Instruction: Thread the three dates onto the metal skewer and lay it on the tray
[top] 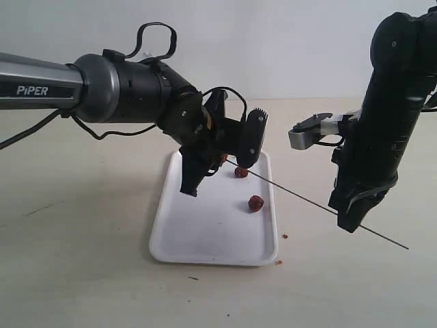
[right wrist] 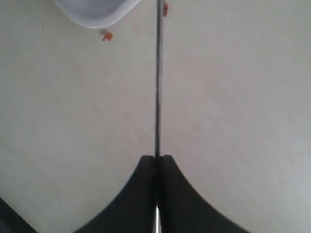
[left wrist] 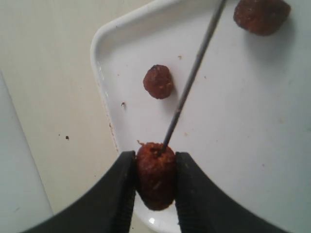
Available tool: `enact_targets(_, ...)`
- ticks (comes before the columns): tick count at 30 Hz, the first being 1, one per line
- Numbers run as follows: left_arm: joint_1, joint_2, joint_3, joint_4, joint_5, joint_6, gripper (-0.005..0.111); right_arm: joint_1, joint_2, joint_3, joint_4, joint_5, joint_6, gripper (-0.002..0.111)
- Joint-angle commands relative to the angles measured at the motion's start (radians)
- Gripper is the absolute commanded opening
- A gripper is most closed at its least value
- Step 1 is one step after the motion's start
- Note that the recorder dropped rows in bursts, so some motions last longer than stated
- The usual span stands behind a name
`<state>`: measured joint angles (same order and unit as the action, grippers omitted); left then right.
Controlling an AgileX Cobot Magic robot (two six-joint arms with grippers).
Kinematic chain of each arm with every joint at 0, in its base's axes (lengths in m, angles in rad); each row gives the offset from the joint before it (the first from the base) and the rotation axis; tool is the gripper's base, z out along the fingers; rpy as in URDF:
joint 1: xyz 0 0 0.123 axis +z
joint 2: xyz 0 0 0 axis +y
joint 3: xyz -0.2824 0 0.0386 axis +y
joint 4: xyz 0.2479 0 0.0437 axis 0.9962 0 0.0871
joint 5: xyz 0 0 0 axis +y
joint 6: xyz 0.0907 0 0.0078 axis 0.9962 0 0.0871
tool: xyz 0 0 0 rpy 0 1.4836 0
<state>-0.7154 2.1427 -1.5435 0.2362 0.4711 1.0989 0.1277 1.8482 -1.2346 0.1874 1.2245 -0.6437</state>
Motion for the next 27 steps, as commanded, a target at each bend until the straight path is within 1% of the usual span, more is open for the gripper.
enact_targets(1,-0.006,-0.005,-0.003,-0.012,-0.003,-0.003,0.029,-0.001,0.0,-0.009,0.005,-0.003,-0.009,0.0)
enact_targets(8,-0.015,-0.005,-0.003,-0.024,-0.003,-0.003,0.029,-0.001,0.0,-0.009,0.005,-0.028,-0.024,0.0)
enact_targets(12,-0.034,-0.005,-0.003,-0.031,-0.005,0.0,0.029,-0.001,0.0,-0.009,0.005,-0.066,-0.069,0.0)
enact_targets(24,-0.087,-0.007,-0.003,-0.045,-0.019,-0.004,0.029,-0.001,0.0,-0.009,0.006,-0.164,-0.074,0.0)
enact_targets(27,-0.1,-0.015,-0.003,-0.084,-0.058,-0.006,0.029,-0.001,0.0,-0.009,0.031,-0.187,-0.074,0.0)
